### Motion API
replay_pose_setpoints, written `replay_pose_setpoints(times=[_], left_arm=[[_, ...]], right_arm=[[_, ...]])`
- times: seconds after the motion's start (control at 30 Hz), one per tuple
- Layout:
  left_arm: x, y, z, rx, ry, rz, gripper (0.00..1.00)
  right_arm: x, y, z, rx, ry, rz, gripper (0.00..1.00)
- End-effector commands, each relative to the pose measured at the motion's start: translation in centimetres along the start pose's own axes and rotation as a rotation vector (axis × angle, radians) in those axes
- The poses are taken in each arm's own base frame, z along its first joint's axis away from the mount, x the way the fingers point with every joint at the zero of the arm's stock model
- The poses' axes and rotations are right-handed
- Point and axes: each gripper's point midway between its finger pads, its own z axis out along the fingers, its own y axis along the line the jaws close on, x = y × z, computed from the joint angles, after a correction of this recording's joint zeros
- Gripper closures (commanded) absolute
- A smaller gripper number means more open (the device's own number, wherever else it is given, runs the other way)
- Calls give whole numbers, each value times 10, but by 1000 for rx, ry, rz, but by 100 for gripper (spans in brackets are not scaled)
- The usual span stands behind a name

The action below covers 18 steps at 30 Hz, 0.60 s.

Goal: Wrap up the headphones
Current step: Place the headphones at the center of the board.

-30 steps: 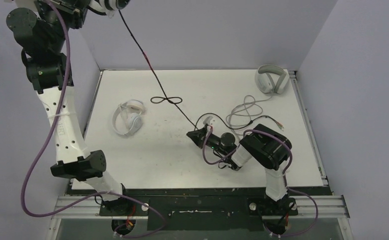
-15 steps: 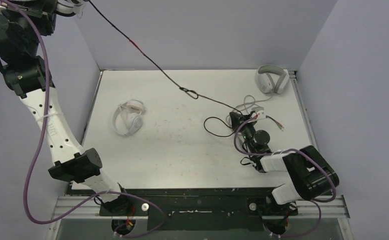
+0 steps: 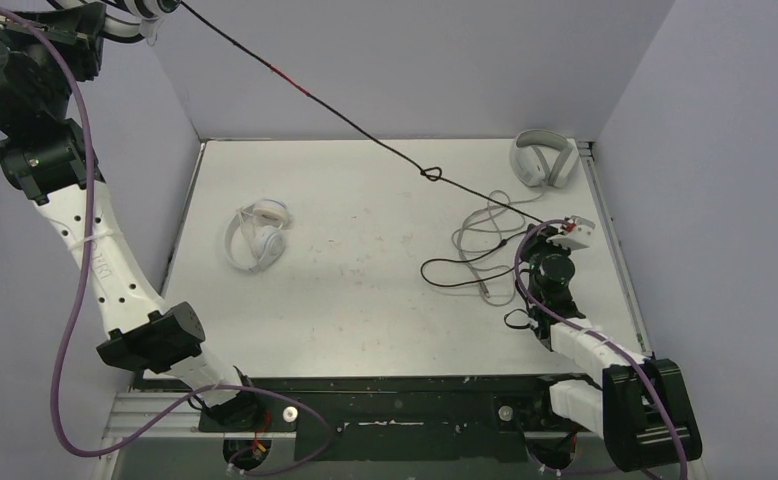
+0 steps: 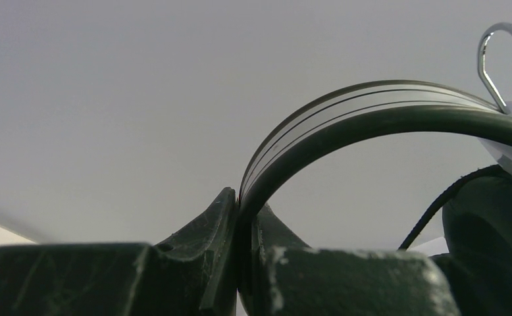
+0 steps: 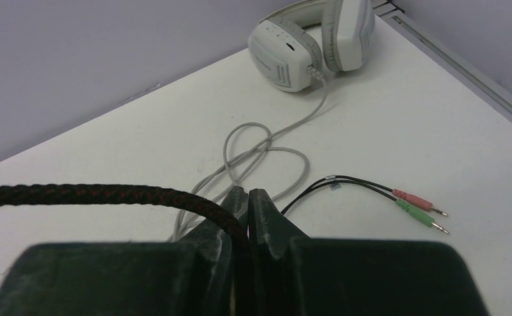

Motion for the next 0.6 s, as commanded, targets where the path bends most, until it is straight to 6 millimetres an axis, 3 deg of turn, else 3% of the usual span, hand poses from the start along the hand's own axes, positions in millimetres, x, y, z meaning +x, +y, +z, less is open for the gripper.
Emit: replay_pose_setpoints(times=[0.0,0.27,0.5,0.57], left_arm=[[-21,-38,-20,79,-96,30,100],[-29,-31,-23,57,-117,35,100],[-28,-29,-24,56,-111,39,100],[-26,-27,-23,49,-104,41,100]], right_arm=[[3,-29,-6,152,10,13,100],[0,-46,-11,236,-17,24,100],[-1,-41,-11,211,-17,29,100],[-3,-31,-9,158,-17,20,100]])
